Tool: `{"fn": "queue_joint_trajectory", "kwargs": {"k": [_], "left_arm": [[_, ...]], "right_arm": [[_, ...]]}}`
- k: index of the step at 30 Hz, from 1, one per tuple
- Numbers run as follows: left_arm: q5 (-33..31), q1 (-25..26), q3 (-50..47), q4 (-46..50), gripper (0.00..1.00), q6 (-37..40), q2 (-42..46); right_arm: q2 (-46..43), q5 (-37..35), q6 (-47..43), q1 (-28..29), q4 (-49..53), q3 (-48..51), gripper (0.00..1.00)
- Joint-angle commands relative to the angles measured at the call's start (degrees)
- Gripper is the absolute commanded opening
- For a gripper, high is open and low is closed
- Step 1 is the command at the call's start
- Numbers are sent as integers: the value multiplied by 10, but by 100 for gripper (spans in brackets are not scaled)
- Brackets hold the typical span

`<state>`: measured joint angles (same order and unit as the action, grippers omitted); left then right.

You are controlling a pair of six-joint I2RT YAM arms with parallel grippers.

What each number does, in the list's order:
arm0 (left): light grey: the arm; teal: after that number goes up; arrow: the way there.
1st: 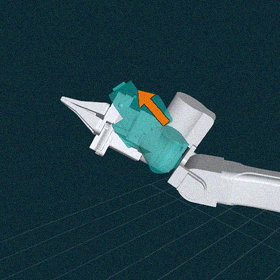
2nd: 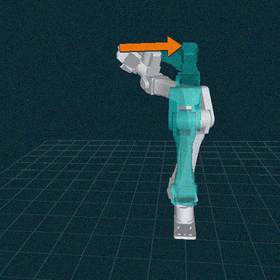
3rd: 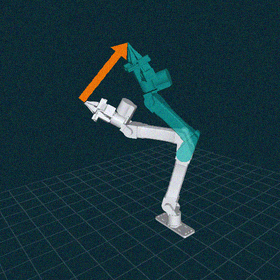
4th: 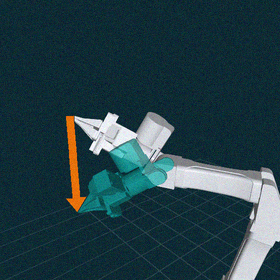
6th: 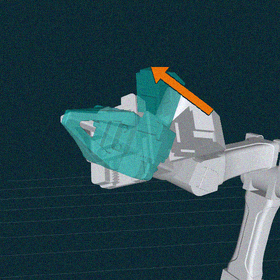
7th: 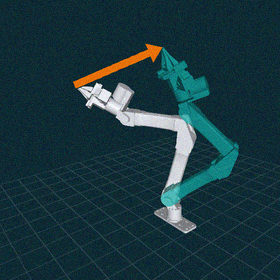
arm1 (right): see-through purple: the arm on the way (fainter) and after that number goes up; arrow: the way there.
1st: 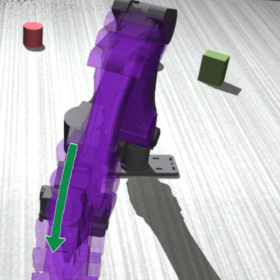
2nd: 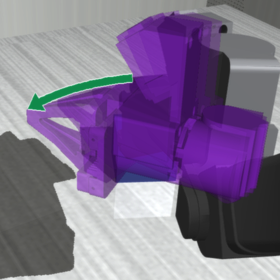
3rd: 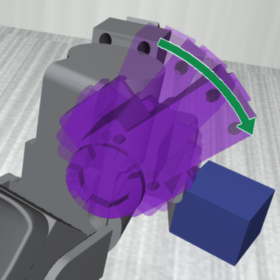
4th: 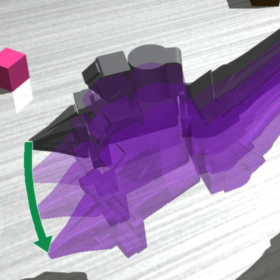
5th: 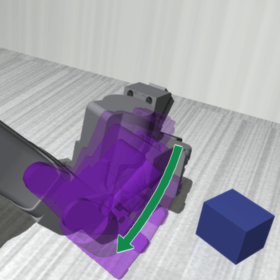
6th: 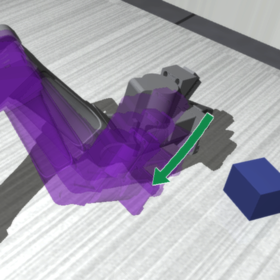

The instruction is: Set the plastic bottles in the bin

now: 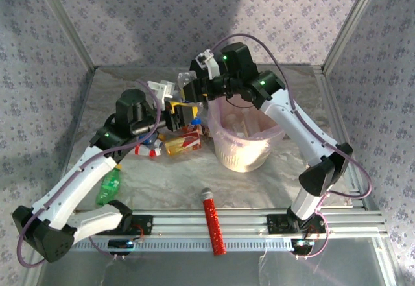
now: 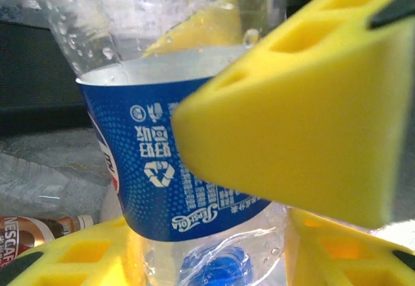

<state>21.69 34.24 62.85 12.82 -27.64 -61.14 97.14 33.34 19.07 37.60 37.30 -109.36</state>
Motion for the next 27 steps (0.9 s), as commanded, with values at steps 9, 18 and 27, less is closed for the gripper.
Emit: {"fn": "queue_joint_trajectory", "kwargs": {"k": [9,18,27], "left_arm": [[-40,5,14,30,95,22,-2],[-187,5,-11,192,100,70,-34],[-158,4,-38,195,100,198,-99]], "right_arm": [[-21,-46,-42,-34,39,-77,57],[-114,-163,-89,-103,137,-57,55],[-167,-226,-125,-150,244,37,54]]}}
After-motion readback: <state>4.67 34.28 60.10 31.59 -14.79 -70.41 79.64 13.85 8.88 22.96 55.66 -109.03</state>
